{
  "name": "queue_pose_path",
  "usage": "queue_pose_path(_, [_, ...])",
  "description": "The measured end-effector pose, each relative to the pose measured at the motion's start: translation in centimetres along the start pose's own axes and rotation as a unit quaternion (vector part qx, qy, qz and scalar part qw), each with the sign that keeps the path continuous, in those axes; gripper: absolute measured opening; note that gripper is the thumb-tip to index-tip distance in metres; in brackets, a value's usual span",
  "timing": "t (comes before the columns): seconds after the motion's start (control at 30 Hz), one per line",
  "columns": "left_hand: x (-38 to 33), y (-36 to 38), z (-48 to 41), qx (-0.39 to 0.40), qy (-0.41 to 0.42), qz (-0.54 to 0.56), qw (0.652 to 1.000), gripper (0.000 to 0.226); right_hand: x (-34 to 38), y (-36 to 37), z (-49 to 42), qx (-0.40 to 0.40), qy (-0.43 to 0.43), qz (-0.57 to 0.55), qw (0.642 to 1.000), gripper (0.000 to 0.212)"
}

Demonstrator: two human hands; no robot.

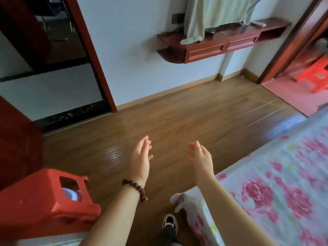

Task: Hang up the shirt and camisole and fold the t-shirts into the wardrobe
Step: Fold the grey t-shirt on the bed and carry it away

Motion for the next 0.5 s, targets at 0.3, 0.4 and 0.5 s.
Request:
queue_pose_path(0.3, [-5.6,12.0,-7.8,0.097,0.019,-0.039,0.994,0.043,3.3,-5.1,-10.8,-0.112,-0.001,-0.065,0.992,0.031])
queue_pose_path(0.4, [-7.0,15.1,-9.9,0.124,0.022,-0.048,0.991,0.043,3.9,-6.4,-13.3,-0.142,0.004,-0.079,0.987,0.032])
queue_pose_path(0.5, [-7.9,18.0,-12.4,0.154,0.020,-0.064,0.986,0.044,3.9,-7.2,-16.0,-0.176,0.010,-0.089,0.980,0.032])
Point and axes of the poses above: each hand's wrist, its own z-axis away from the middle knuckle, its own y-axis out of the palm, x = y × z, the point moved 1 cm from there along -z, towards the middle knuckle, and after that the axes turned 9 degrees about -y, right-handed, at the moved point
